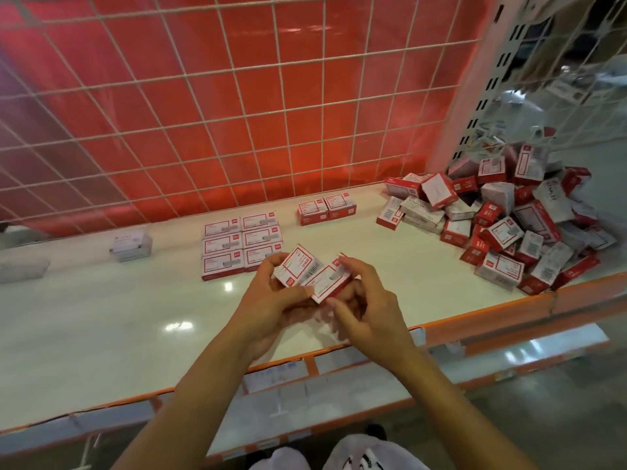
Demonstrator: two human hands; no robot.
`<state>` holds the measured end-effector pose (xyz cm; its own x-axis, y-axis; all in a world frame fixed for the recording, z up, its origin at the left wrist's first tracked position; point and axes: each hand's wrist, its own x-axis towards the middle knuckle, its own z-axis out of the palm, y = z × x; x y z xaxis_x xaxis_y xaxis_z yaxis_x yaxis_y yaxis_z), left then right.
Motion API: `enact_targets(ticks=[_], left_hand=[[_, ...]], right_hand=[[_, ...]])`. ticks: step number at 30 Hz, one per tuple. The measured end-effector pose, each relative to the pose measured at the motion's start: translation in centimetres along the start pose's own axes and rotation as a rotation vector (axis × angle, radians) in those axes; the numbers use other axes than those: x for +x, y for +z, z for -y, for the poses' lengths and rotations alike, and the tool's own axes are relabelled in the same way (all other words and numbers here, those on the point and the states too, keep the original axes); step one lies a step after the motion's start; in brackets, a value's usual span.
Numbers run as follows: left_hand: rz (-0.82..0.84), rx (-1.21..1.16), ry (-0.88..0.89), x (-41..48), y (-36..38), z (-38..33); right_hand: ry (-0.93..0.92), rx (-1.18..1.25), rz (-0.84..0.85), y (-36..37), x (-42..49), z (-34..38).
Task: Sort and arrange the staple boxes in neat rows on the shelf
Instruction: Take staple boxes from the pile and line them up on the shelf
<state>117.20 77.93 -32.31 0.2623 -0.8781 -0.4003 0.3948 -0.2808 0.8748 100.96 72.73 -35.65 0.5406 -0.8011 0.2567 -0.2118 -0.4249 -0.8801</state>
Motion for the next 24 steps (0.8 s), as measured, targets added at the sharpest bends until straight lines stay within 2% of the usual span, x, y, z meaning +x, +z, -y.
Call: enact_targets(ticks=[4,14,19,24], left_hand=[[0.004,0.076,0.004,-0.9,-2.6,-0.4],[0.014,0.201,-0.011,-2.6,-6.8,-1.4],[-0.062,0.202,0.016,-2.8,-8.4,-1.3],[-0.147,0.254,0.029,-2.9,-10.5,-1.7]], right_hand=[[0.049,-0.021,0.041,0.8,0.6,0.4],[0.136,-0.209,0.326,2.4,2.5,3.0],[0.203,-0.249,0.324,3.6,3.2,3.5],[0.244,-0.235,0.217,4.4,3.9,3.3]])
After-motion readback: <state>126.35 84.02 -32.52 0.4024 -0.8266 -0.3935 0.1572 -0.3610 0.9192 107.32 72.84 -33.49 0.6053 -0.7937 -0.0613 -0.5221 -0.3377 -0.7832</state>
